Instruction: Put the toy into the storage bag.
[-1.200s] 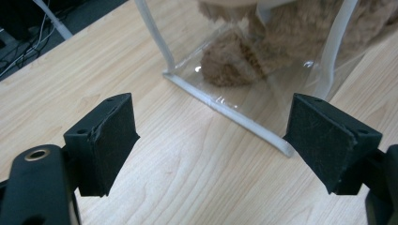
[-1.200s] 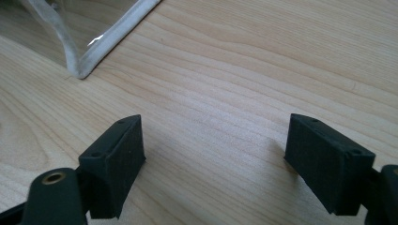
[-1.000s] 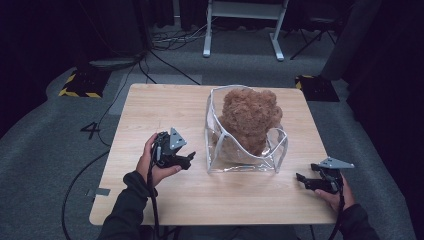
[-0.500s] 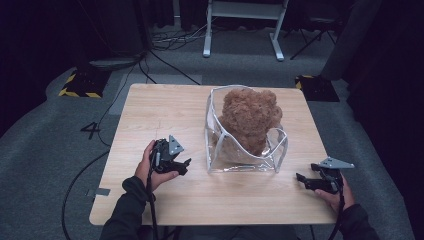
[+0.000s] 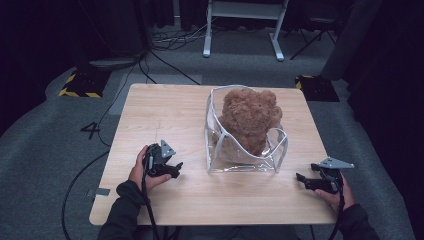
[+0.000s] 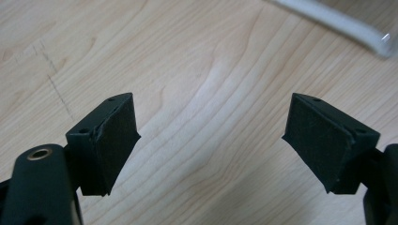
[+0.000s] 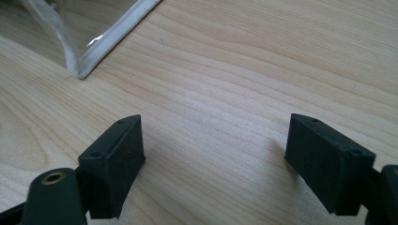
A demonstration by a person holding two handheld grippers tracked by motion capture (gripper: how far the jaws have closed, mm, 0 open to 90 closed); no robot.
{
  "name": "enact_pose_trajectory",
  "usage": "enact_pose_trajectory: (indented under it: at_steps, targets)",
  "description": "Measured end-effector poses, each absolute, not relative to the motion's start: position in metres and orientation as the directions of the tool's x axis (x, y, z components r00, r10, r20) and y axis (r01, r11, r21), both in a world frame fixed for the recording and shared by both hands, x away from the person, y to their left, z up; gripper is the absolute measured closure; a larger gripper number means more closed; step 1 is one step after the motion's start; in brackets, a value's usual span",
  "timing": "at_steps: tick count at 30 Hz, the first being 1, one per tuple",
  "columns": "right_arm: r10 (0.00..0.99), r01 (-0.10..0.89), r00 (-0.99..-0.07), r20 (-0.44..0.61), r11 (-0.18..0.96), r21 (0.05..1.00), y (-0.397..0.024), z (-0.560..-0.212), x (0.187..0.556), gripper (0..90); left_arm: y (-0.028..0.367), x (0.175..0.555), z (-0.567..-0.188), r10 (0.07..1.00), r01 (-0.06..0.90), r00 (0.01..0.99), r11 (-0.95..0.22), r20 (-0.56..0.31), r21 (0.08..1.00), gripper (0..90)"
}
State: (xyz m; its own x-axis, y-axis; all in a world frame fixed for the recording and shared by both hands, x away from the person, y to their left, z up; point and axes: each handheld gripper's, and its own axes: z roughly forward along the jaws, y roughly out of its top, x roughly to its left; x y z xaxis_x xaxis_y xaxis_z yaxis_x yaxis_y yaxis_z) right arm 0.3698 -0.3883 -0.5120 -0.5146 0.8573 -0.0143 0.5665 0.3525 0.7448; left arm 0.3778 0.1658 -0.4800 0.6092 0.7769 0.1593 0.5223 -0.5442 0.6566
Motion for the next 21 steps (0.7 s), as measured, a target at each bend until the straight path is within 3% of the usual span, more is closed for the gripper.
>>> enact_pose_trajectory:
  at_steps: [15,21]
  targets:
    - [0.857,0.566,-0.515,-0.015,0.353,0.745,-0.388,-0.512,0.37,19.6,0.179,0.367,-0.5,0.798,0.557,0.587,-0.522,0.139,0.646,17.4]
    - [0.857,0.566,-0.515,-0.014,0.353,0.745,-0.388,-0.512,0.37,19.7,0.188,0.363,-0.507,0.823,0.583,0.562,-0.463,0.08,0.667,17.5]
